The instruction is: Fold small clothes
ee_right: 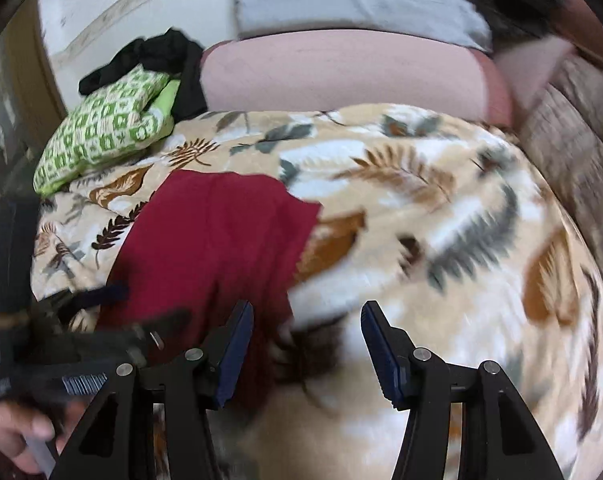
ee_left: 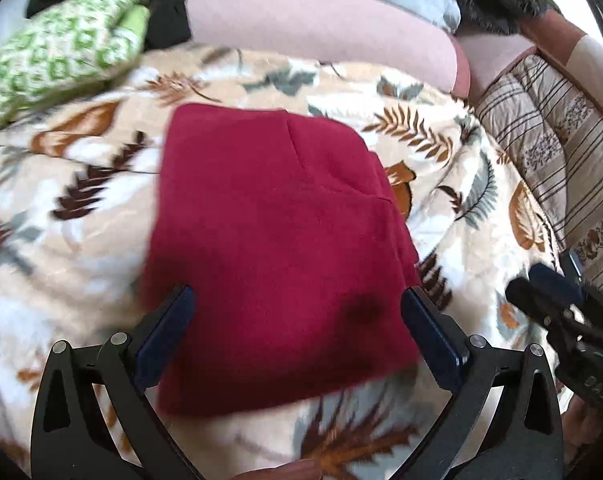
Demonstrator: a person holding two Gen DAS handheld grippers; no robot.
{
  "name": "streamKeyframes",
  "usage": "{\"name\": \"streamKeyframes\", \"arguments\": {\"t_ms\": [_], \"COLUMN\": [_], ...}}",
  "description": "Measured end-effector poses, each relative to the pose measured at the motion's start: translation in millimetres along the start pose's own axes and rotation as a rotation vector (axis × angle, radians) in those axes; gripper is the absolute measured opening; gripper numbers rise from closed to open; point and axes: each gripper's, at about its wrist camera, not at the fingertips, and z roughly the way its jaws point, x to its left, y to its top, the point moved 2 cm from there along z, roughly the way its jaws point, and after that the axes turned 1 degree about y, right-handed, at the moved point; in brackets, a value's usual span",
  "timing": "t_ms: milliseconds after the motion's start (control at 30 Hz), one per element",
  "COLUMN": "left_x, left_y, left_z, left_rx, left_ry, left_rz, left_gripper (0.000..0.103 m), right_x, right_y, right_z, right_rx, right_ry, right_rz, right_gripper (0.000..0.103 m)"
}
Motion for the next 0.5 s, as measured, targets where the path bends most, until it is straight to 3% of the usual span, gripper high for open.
{"name": "streamKeyframes", "arguments": {"t_ms": [100, 167, 333, 500], "left_x": [6, 9, 12, 5], "left_y": [-24, -48, -105, -107], "left_z": [-38, -57, -66, -62], "left_rx": [-0.049, -0.049, 0.068, 0.045], "left_ry": [0.058, 0.052, -0.009, 0.191], "left_rz": [0.001, -0.009, -0.079, -0.017], "left_gripper": [0.102, 0.102, 0.103, 0.102], "right_x": [-11, -13, -8, 12], "right_y": [-21, -27, -48, -59], "right_z": [-29, -43, -58, -44], "right_rx": [-0.026, -0.051, -0.055, -0.006], "right_ry": [-0.019, -0.024, 0.009, 0.010], "right_rz": [0.030, 0.028, 0.020, -0.030], "right_gripper": [0.054, 0.054, 0.054, 0.054]}}
